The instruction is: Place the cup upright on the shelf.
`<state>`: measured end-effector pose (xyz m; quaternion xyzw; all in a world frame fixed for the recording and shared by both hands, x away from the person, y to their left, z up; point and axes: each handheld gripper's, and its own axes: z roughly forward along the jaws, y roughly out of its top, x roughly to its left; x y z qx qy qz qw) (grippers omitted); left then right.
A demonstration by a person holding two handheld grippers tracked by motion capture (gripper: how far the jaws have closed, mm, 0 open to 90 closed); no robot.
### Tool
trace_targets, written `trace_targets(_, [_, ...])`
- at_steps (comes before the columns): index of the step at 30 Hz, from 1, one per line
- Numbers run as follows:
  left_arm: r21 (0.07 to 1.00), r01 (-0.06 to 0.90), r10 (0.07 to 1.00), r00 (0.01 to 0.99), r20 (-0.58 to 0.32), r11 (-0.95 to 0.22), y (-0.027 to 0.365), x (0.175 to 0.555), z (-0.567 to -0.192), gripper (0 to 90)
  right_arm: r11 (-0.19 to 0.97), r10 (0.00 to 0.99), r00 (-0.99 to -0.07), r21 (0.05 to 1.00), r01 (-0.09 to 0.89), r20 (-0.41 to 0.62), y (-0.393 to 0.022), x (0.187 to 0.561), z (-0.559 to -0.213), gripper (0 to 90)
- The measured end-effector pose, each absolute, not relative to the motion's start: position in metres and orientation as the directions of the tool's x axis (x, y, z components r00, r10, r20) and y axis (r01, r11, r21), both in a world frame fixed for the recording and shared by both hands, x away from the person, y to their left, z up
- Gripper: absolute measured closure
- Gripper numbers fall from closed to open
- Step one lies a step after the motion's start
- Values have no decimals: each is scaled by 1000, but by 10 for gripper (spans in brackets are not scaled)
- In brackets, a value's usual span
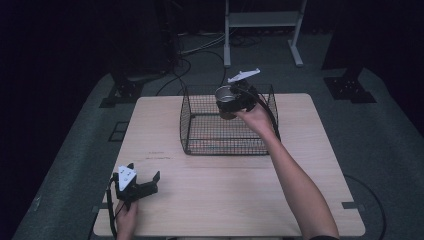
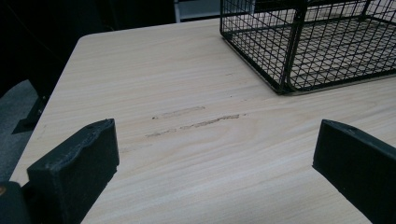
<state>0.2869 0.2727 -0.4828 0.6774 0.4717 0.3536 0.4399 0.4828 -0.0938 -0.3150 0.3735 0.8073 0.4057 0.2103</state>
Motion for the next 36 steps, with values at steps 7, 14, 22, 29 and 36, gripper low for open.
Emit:
trace_targets(7, [929,331,950,306,64,-168,273,287,-483,0,390,778,-628,802,451,-25,-89,492,-327,178])
trace_targets(14, [929,330,950,305,63,-167,273,287,-483,0,388,781,-624,796,464,-17,-89,497,-332,177])
trace_targets(22, [929,331,950,305,62,-166,273,287,-482,0,385,783,-623,790,477,-5,-90,503,-341,177])
trace_targets(29, [931,327,951,303,59,-162,273,287,-483,0,387,788,-616,775,499,4,-89,508,-351,177])
trace_targets(36, [930,329,950,305,59,-164,273,286,-483,0,401,790,-613,758,514,-2,-87,515,-361,176])
